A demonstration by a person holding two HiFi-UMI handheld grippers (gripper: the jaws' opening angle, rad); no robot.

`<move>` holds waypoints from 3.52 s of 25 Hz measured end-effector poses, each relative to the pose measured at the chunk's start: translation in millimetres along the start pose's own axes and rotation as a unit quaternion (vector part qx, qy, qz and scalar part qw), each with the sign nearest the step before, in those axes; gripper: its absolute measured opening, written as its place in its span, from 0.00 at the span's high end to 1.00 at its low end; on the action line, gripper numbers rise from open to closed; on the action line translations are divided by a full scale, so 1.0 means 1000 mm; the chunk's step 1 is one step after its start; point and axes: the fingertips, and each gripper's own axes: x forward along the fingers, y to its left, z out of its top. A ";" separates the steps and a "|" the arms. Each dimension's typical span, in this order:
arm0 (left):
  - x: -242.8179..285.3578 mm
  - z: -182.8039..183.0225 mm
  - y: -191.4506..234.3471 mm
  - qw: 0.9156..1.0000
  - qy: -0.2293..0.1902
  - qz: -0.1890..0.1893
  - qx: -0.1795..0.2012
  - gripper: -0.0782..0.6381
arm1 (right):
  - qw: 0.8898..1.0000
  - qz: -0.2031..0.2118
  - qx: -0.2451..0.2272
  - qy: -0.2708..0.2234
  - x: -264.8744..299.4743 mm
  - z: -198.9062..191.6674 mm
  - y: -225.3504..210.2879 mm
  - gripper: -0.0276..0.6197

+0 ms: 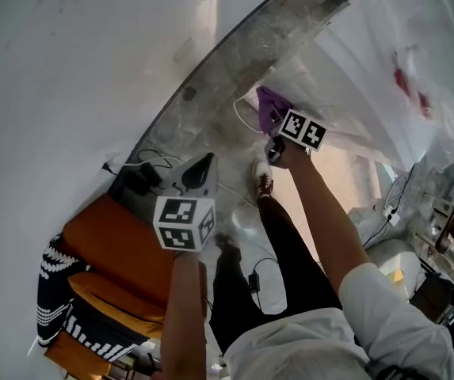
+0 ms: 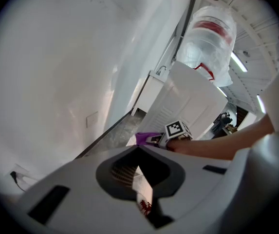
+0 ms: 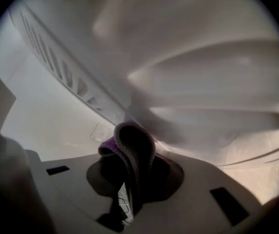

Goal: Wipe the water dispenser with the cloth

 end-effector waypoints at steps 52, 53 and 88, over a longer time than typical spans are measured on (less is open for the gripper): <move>0.151 -0.129 0.093 0.998 0.018 0.031 -0.046 0.88 | 0.984 -0.039 -0.153 0.082 0.145 -0.089 -0.078 0.87; 0.153 -0.131 0.094 0.998 0.019 0.031 -0.044 0.88 | 0.987 -0.053 -0.132 0.072 0.146 -0.089 -0.086 0.87; -0.065 -0.045 -0.127 0.994 0.010 -0.035 0.098 0.88 | 0.983 -0.124 -0.125 -0.058 -0.321 -0.029 -0.125 0.87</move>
